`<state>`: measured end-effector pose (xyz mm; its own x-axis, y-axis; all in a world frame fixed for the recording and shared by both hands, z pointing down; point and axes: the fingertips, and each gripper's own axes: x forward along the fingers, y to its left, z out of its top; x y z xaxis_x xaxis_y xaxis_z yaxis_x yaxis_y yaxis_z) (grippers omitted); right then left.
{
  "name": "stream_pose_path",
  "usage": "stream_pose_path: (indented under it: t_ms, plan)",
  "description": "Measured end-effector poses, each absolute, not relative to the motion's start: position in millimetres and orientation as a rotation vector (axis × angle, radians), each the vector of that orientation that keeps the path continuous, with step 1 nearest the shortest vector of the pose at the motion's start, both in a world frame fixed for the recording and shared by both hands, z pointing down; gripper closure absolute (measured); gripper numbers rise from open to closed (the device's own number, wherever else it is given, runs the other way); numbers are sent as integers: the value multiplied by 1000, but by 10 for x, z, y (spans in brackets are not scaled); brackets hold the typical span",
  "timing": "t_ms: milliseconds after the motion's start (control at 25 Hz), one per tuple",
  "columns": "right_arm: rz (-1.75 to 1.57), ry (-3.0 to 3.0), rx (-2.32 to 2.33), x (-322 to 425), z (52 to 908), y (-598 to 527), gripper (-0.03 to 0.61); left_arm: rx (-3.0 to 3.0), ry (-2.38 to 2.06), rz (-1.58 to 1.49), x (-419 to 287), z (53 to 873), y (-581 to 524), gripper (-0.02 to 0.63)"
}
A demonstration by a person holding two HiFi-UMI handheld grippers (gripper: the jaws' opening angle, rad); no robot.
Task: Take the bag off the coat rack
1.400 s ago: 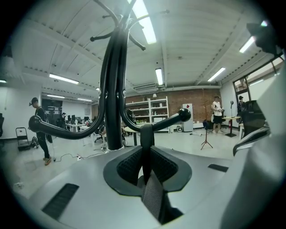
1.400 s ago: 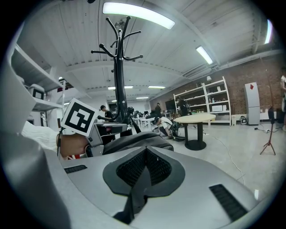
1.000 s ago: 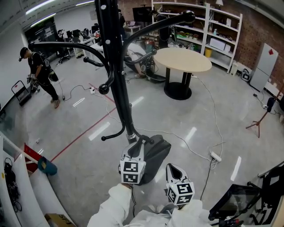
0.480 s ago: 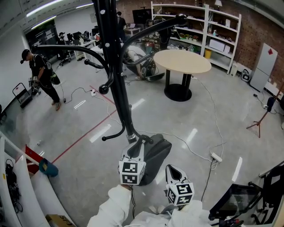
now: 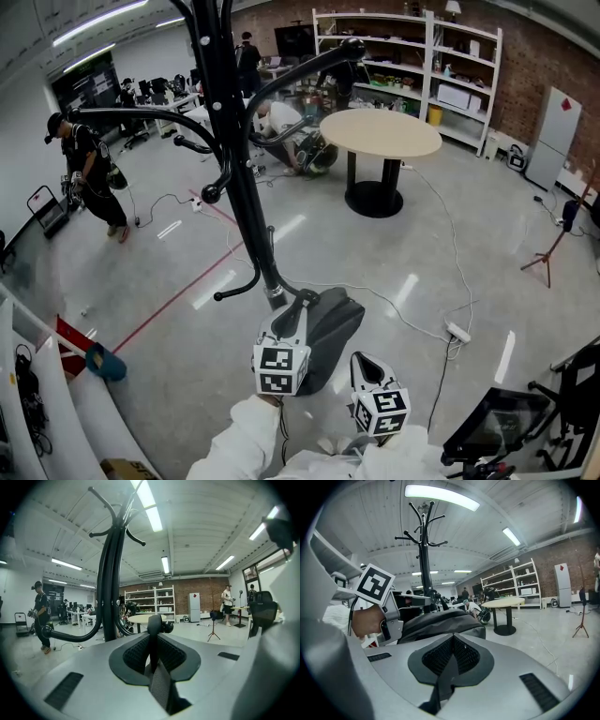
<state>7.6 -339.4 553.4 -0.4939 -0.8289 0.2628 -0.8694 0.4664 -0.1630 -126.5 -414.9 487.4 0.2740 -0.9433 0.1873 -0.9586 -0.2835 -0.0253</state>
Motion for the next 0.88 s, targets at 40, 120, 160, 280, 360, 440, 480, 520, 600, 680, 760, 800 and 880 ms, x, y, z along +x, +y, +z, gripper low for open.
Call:
stream_pose_path:
  t_ms: [40, 120, 160, 280, 360, 440, 480, 520, 600, 680, 760, 800, 880]
  plan:
    - [416, -2562, 1496, 82, 5535, -3388, 566, 2433, -1823, 247, -1255, 4860, -4142, 568]
    - [419, -2563, 1495, 109, 5537, -3357, 568, 2432, -1825, 231, -1220, 4828, -4109, 568]
    - [420, -2564, 1494, 121, 5539, -3341, 568, 2431, -1824, 224, -1202, 4816, -4095, 568]
    - [420, -2565, 1497, 117, 5547, -3348, 568, 2433, -1814, 217, -1182, 4808, -4115, 568]
    - [419, -2566, 1502, 113, 5544, -3359, 568, 2443, -1806, 222, -1161, 4804, -4128, 568]
    - [419, -2567, 1508, 146, 5531, -3336, 568, 2455, -1798, 230, -1103, 4791, -4101, 568]
    - [420, -2567, 1511, 175, 5520, -3311, 568, 2459, -1793, 232, -1062, 4784, -4071, 568]
    - [420, -2567, 1513, 208, 5508, -3280, 568, 2462, -1788, 233, -1020, 4777, -4036, 568]
    - [422, -2567, 1517, 267, 5488, -3226, 568, 2463, -1779, 232, -951, 4778, -3970, 568]
    - [422, -2565, 1520, 310, 5484, -3203, 566, 2462, -1770, 228, -904, 4791, -3928, 568]
    - [421, -2563, 1522, 343, 5486, -3190, 568, 2459, -1762, 220, -870, 4801, -3887, 568]
    - [421, -2563, 1521, 353, 5487, -3181, 567, 2456, -1760, 216, -860, 4807, -3861, 568]
    - [422, -2567, 1515, 363, 5489, -3160, 568, 2446, -1759, 210, -848, 4829, -3804, 568]
